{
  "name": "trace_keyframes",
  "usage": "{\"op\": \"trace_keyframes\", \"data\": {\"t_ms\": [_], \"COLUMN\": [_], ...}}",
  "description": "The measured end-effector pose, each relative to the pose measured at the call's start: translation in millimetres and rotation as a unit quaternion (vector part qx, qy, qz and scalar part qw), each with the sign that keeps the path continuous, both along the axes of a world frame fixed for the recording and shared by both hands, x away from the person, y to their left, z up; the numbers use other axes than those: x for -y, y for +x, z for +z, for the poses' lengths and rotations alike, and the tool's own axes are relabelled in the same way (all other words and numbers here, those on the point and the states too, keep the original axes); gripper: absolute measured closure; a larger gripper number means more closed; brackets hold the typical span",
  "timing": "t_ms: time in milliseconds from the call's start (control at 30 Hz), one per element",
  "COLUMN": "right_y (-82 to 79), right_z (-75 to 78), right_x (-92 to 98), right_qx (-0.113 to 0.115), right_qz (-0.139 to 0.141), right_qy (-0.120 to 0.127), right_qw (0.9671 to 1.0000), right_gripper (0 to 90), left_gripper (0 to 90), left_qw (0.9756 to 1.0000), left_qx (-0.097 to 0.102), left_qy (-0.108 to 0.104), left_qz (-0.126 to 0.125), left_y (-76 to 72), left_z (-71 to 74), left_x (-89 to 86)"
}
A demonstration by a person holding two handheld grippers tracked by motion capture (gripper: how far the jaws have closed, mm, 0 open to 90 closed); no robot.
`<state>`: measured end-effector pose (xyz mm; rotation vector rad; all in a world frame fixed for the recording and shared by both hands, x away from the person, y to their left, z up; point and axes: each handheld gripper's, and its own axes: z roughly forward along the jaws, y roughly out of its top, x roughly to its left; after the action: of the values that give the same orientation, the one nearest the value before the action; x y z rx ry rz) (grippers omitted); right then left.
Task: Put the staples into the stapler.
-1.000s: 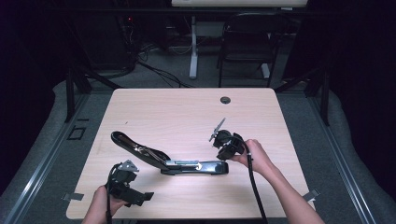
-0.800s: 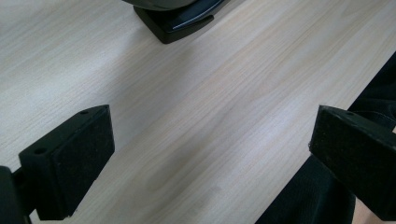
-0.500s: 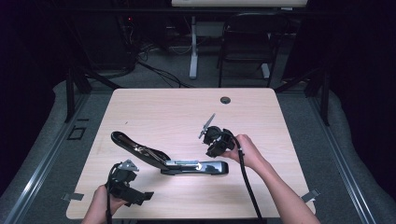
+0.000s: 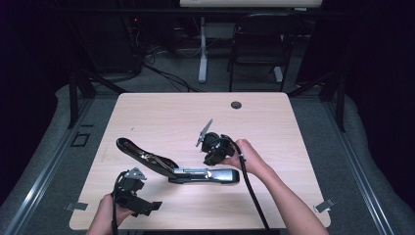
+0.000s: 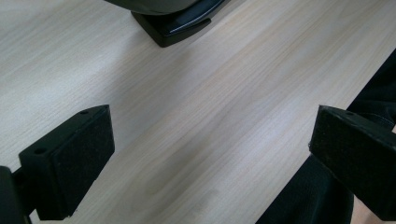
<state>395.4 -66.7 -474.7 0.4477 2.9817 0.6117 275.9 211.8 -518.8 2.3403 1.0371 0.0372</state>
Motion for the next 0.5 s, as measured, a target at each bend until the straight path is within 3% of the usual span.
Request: {"op": "trace_keyframes", "data": {"t_ms": [500], "right_y": [-0.2], "right_z": [-8.1], "right_x": [-26.3], "right_qx": [-0.01], "right_qz": [0.045], "right_qy": [-0.014], "right_qw": [0.9988], "right_gripper": [77.9], "left_gripper": [0.4], "left_qw": [1.0], "left_qx": [-0.001], "left_qy": [0.007], "left_qz": [-0.003], "left_y": [0.4], "left_z": [-1.0], "left_x": [0.6]}}
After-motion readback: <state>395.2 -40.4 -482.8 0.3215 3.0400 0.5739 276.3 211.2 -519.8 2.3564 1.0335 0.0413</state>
